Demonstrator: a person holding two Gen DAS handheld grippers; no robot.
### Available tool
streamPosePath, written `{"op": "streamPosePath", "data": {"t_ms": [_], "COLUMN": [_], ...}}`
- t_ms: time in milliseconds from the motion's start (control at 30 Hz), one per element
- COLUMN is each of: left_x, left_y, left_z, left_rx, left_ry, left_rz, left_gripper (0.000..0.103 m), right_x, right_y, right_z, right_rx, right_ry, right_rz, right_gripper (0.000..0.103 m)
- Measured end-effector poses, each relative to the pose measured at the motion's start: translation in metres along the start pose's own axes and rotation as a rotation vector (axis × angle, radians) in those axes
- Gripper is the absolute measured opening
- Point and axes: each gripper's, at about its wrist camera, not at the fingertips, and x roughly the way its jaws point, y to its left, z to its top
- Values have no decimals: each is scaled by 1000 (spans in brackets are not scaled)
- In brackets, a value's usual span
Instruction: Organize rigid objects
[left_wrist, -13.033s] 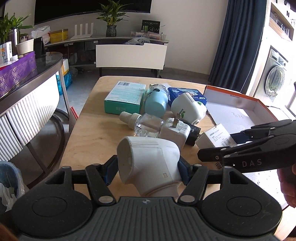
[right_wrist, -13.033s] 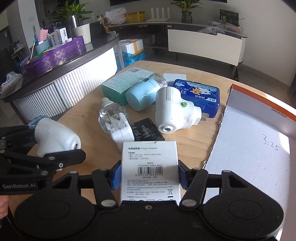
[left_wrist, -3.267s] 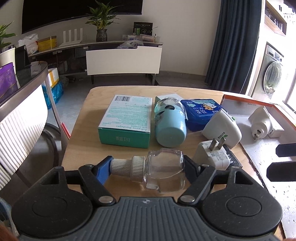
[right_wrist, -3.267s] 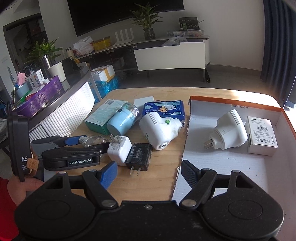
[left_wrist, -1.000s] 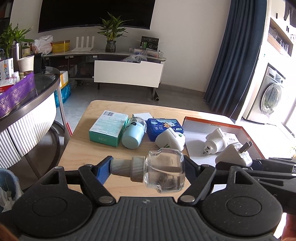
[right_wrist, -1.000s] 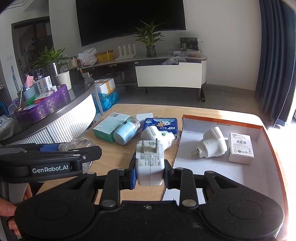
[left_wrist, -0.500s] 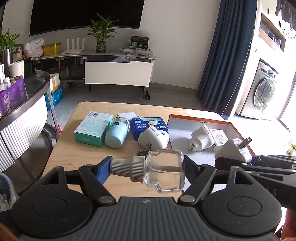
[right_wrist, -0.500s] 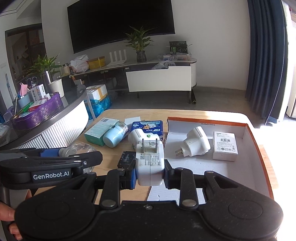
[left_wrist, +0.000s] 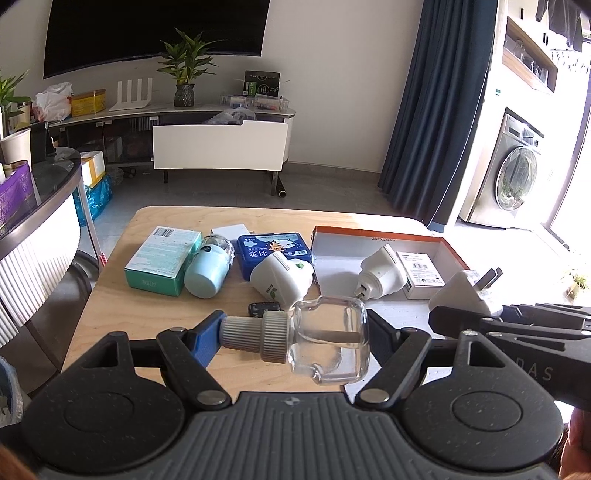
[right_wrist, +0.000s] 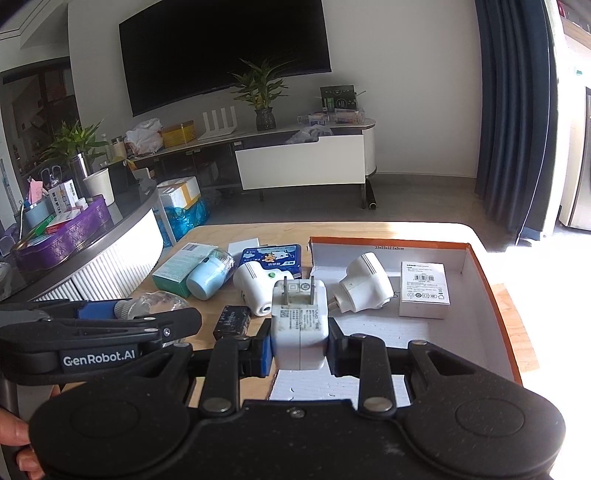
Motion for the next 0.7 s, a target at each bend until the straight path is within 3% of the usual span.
{"op": "streamPosePath", "data": {"t_ms": [700], "left_x": [14], "left_y": [-28], "left_z": [3], "left_rx": [43], "left_ry": [16], "left_rz": [-57], "left_gripper": [80], "right_x": [-8], "right_y": [-23], "right_z": [0], "right_rx": [48], "right_ry": [-22], "right_rz": [-58], "right_gripper": [35]}}
